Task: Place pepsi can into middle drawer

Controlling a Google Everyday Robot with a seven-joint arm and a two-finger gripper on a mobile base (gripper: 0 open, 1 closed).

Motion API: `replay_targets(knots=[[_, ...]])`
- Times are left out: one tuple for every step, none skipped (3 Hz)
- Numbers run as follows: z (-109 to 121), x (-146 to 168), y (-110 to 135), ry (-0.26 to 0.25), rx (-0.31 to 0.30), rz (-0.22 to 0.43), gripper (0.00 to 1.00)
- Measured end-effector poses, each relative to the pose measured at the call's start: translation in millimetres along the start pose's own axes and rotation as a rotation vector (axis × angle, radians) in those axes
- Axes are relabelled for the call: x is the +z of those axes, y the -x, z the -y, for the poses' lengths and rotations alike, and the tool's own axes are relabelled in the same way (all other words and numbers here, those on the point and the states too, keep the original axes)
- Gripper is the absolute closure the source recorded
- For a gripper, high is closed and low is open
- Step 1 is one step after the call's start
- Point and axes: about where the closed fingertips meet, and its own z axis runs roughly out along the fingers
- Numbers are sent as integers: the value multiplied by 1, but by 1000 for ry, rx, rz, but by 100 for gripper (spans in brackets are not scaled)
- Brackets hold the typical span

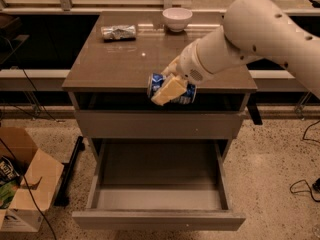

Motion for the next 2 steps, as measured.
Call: replay_targets(knots=[[-7, 19, -36, -14, 54, 48, 100], [-5, 37, -86, -40, 148, 105, 100]])
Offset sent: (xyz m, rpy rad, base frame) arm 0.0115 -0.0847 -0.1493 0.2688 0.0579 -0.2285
